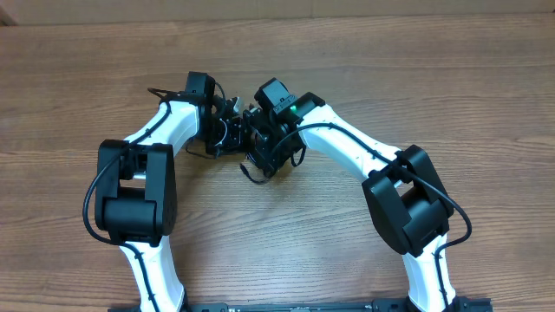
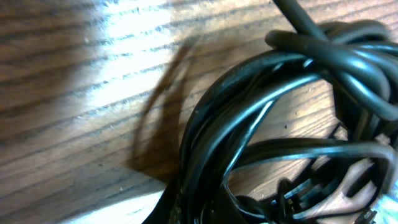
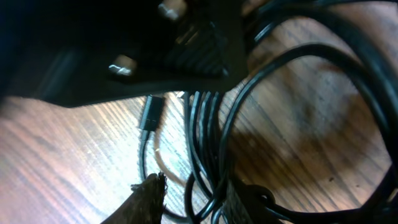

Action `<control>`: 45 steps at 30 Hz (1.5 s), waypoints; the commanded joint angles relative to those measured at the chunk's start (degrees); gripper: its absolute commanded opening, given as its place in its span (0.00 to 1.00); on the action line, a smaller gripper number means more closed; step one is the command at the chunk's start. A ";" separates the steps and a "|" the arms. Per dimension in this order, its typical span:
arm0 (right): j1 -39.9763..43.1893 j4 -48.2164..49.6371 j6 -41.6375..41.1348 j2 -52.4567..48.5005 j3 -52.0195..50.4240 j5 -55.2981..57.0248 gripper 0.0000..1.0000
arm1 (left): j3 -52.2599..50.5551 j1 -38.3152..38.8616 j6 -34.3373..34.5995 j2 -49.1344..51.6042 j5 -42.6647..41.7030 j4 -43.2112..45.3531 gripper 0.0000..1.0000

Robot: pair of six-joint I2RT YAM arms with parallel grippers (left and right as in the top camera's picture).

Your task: Untangle cables

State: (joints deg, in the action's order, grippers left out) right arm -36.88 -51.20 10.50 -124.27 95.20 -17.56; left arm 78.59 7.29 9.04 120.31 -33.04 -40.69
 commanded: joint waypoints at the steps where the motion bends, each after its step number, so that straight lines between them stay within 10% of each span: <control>1: -0.09 2.14 -5.79 -0.07 -2.05 4.35 0.31 | 0.02 -0.15 -1.14 1.44 -1.03 -0.28 0.04; 21: -2.75 10.14 -12.68 -0.20 -6.32 10.29 0.08 | 0.02 -6.69 18.12 1.44 5.79 -5.73 0.04; 37: -1.18 5.20 -22.93 -0.15 7.67 -2.45 0.04 | 0.02 -8.85 17.97 1.44 8.63 -7.72 0.04; 41: -0.76 0.98 -18.14 -0.15 7.63 -3.52 0.30 | 0.02 -8.66 17.51 1.44 8.59 -7.21 0.04; 45: -1.57 -1.70 -17.51 -0.17 6.23 1.73 0.32 | 0.02 -7.87 17.33 1.44 8.59 -7.06 0.04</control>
State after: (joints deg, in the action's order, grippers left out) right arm -37.80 -52.69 -8.47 -124.60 101.97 -18.83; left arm 78.94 -1.13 26.87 120.36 -30.55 -48.47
